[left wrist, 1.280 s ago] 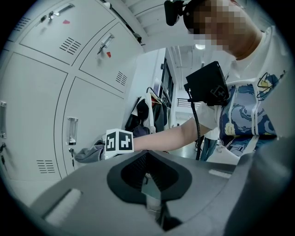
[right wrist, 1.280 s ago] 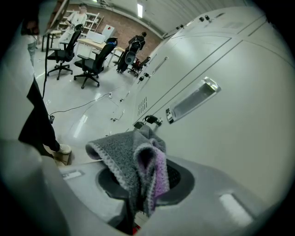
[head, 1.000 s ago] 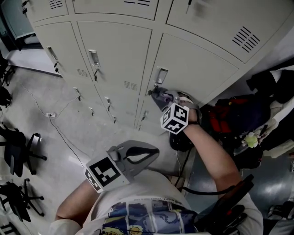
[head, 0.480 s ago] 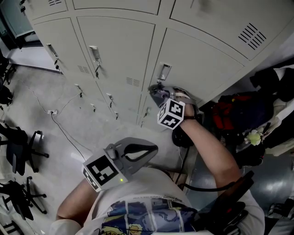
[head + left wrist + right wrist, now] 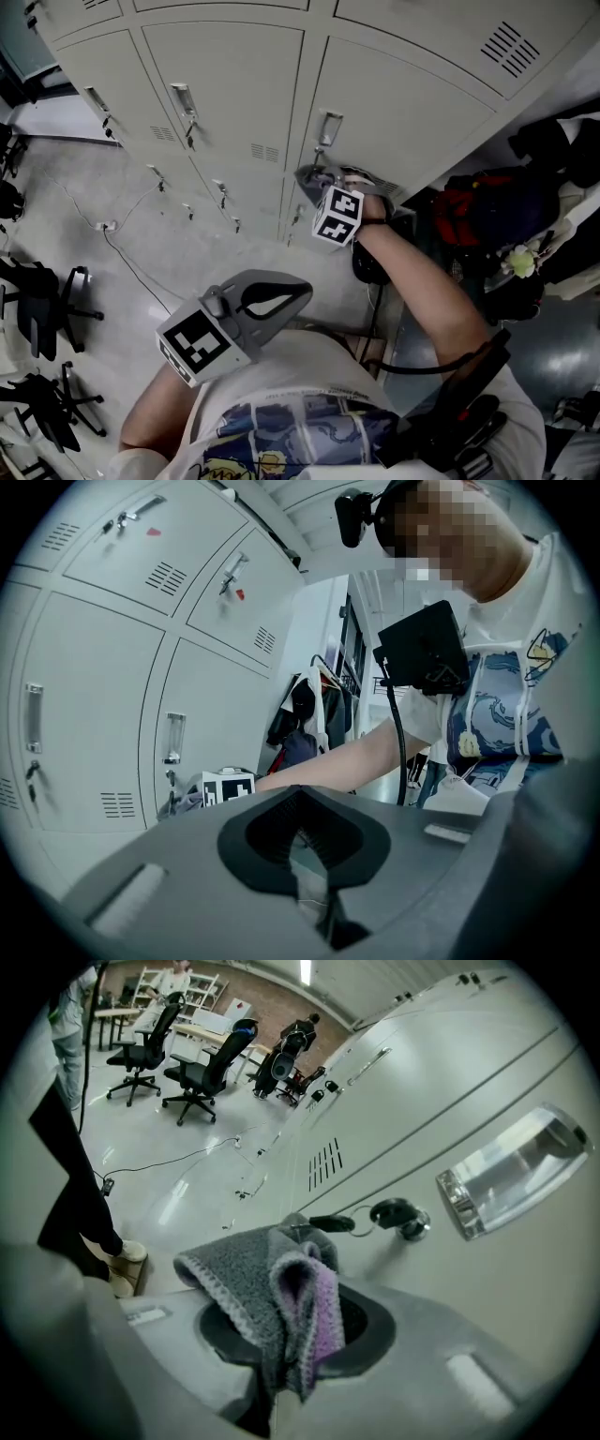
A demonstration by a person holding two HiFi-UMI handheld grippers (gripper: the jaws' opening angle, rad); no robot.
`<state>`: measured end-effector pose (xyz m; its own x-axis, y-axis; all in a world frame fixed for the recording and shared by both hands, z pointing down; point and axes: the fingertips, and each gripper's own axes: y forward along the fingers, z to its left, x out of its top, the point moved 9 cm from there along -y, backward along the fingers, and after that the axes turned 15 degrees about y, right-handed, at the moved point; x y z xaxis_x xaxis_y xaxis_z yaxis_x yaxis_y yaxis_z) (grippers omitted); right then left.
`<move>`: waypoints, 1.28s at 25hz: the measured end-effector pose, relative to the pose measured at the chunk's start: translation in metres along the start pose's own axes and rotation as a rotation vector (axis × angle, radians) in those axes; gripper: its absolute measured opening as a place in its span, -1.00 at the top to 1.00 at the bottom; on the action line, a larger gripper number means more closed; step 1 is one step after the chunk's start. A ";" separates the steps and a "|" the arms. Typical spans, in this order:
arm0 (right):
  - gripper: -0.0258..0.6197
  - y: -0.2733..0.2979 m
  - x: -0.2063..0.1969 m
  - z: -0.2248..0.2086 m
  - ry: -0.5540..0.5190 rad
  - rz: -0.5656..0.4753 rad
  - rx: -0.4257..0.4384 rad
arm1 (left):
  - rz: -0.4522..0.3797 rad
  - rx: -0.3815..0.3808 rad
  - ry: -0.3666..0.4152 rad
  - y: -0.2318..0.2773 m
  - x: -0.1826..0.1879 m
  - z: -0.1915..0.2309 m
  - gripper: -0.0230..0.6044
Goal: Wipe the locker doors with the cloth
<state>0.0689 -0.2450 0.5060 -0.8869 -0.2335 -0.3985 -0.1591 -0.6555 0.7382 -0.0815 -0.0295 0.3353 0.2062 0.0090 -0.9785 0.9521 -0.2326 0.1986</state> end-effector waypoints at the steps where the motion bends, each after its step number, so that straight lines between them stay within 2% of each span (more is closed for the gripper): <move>1: 0.65 0.002 -0.001 0.001 0.000 0.005 0.003 | -0.001 0.002 0.001 -0.001 0.000 0.000 0.91; 17: 0.65 0.028 -0.011 0.017 0.004 0.060 0.055 | 0.016 -0.018 -0.004 -0.003 -0.003 -0.007 0.91; 32: 0.65 0.042 -0.015 0.024 0.051 0.062 0.111 | 0.031 -0.057 -0.027 -0.001 -0.011 0.000 0.91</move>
<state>0.0654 -0.2519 0.5558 -0.8739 -0.3091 -0.3751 -0.1543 -0.5555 0.8171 -0.0850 -0.0292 0.3454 0.2306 -0.0240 -0.9727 0.9568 -0.1766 0.2312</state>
